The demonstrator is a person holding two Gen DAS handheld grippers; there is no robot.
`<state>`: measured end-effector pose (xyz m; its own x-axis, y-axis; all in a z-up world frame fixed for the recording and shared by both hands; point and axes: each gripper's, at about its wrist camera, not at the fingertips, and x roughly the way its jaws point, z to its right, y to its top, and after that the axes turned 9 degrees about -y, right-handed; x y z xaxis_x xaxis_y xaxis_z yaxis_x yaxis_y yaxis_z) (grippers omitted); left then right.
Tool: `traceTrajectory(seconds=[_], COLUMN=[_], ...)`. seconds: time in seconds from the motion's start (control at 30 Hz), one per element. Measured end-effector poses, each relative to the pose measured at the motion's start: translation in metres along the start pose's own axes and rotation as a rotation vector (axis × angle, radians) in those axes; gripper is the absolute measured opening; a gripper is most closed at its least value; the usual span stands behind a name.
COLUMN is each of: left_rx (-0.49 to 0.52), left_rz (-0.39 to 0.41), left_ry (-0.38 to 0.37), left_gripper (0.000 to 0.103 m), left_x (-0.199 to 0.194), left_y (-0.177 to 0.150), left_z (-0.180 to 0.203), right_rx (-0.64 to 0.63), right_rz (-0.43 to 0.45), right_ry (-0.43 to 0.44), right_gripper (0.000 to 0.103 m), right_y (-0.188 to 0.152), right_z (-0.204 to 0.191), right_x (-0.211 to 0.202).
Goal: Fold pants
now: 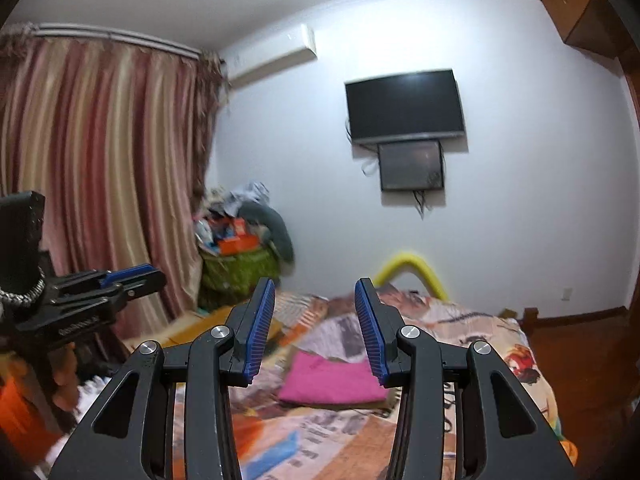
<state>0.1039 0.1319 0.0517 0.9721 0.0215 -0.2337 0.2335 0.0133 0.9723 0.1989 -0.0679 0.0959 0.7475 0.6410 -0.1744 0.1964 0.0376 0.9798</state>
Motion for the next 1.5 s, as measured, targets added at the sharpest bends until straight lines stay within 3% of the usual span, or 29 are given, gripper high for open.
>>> traceTrajectory(seconds=[0.2, 0.27, 0.37, 0.4, 0.43, 0.57, 0.63, 0.73, 0.8, 1.5], left_rx=[0.005, -0.001, -0.001, -0.006, -0.018, -0.034, -0.041, -0.051, -0.054, -0.036], left_rz=[0.075, 0.083, 0.112, 0.120, 0.126, 0.124, 0.124, 0.126, 0.125, 0.108], left_ry=[0.003, 0.004, 0.025, 0.024, 0.021, 0.038, 0.046, 0.050, 0.054, 0.050], left_gripper=[0.026, 0.035, 0.068, 0.081, 0.084, 0.087, 0.096, 0.100, 0.101, 0.103], left_x=[-0.052, -0.063, -0.074, -0.077, -0.080, -0.084, -0.084, -0.083, -0.084, -0.083], left_y=[-0.012, -0.016, -0.023, -0.025, -0.028, -0.032, -0.034, -0.035, -0.037, -0.047], left_z=[0.016, 0.018, 0.019, 0.018, 0.017, 0.012, 0.011, 0.011, 0.011, 0.017], right_rx=[-0.060, -0.061, -0.046, -0.047, -0.046, -0.035, -0.024, -0.006, -0.008, 0.002], right_rz=[0.099, 0.108, 0.101, 0.100, 0.096, 0.102, 0.103, 0.118, 0.124, 0.078], right_ry=[-0.019, -0.016, -0.008, -0.017, -0.024, -0.067, -0.087, -0.111, -0.127, -0.137], right_gripper=[0.038, 0.038, 0.039, 0.044, 0.055, 0.069, 0.084, 0.099, 0.102, 0.102], right_y=[-0.007, -0.010, -0.015, -0.015, -0.016, -0.020, -0.020, -0.021, -0.022, -0.033], right_z=[-0.031, -0.037, -0.045, -0.045, -0.047, -0.046, -0.045, -0.042, -0.041, -0.036], right_x=[-0.035, -0.040, -0.039, -0.039, -0.037, -0.046, -0.047, -0.051, -0.054, -0.065])
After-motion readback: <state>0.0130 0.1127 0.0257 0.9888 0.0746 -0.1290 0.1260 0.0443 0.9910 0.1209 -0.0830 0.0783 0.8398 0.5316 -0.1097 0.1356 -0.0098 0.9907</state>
